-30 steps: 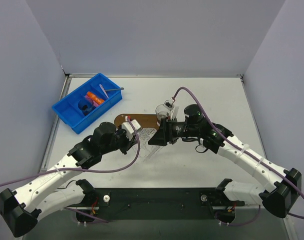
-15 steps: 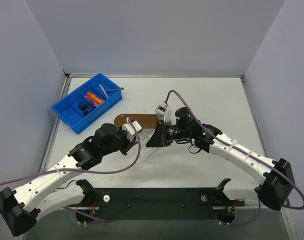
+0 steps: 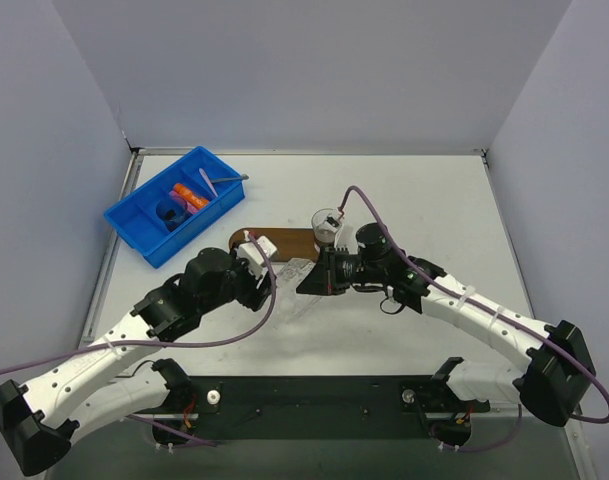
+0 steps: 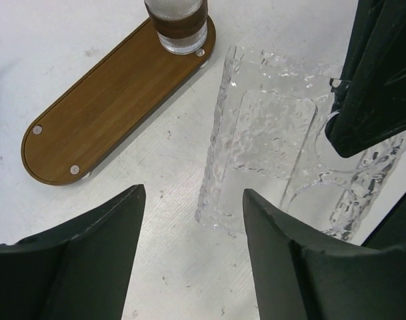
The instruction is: Prepare toiletry sets of a toothbrush and toothpaste on the tray
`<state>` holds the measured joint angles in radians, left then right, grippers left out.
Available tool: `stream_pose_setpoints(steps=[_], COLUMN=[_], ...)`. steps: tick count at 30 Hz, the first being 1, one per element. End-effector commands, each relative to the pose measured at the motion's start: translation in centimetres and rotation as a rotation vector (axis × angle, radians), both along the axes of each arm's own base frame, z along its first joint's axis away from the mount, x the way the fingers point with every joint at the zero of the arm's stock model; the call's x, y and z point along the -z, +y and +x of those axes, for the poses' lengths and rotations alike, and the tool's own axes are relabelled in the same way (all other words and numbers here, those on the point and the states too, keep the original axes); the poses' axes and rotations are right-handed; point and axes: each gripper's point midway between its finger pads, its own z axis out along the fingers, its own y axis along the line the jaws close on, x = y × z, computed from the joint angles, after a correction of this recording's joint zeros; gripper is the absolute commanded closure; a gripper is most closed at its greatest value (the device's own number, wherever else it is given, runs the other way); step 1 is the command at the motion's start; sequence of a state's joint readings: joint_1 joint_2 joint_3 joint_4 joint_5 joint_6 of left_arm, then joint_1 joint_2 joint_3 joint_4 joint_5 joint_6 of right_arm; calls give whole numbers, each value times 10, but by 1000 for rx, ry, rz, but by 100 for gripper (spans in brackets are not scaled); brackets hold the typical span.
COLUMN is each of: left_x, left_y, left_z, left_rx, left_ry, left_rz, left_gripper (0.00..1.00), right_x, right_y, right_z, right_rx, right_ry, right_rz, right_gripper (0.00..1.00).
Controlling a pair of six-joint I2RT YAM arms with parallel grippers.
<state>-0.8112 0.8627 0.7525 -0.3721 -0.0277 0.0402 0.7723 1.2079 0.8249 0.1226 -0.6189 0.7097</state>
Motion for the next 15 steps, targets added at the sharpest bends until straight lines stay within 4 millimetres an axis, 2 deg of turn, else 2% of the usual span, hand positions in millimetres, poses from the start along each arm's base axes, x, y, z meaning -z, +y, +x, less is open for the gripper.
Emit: stream_pose_setpoints(steps=[1,7,10,15], left_x=[-59,-90,-95,-86], left_y=[-2,5,7,4], left_z=[7,3,3,1], left_rx=[-66,-203,-304,-372], left_ry=[-68,0,97,242], left_rz=[-178,-427,-590,-728], left_gripper=[28,28,27,28], right_x=[-44,-53,-58,-74], right_y=[2,-4,-4,-3], right_z=[15,21,23,24], right_rx=[46,85,100,111], right_ry=[-138,-198,-216,-239], right_rz=[129,170,203,278], right_gripper=[100,100,100,100])
